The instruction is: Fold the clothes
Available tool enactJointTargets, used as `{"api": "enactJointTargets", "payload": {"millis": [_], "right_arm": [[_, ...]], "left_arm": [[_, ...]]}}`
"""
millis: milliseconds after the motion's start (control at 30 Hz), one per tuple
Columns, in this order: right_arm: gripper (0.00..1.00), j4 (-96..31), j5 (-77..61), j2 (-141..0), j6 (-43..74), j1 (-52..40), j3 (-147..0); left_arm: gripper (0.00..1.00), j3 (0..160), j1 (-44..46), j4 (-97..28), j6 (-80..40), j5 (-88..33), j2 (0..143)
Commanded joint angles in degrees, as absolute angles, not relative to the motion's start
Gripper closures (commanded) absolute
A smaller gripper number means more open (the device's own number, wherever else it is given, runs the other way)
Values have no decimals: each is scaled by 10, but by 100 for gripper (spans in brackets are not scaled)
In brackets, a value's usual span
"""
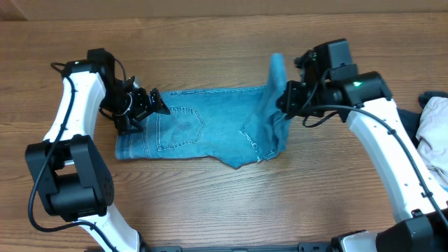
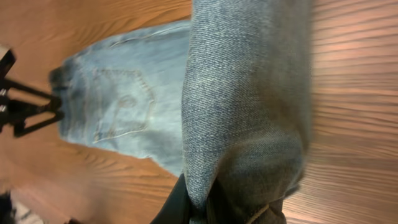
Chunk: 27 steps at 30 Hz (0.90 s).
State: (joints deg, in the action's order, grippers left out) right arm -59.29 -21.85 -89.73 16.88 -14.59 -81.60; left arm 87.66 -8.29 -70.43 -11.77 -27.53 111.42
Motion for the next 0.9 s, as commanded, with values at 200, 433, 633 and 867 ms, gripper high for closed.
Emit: {"api": "enactJointTargets", "payload": {"millis": [200, 433, 633, 867], "right_arm": [[96, -525, -241, -888, 229, -262, -831], [96, -491, -240, -905, 260, -339, -820], [96, -454, -236, -954, 289, -391, -812], [96, -429, -236, -1003, 305, -402, -812]], "left_arm": [[0, 909, -128, -739, -87, -305, 1087], [0, 909, -129, -748, -85, -301, 1061], [0, 909, -129, -757, -76, -298, 1060], [0, 909, -129, -762, -62, -294, 1060]]}}
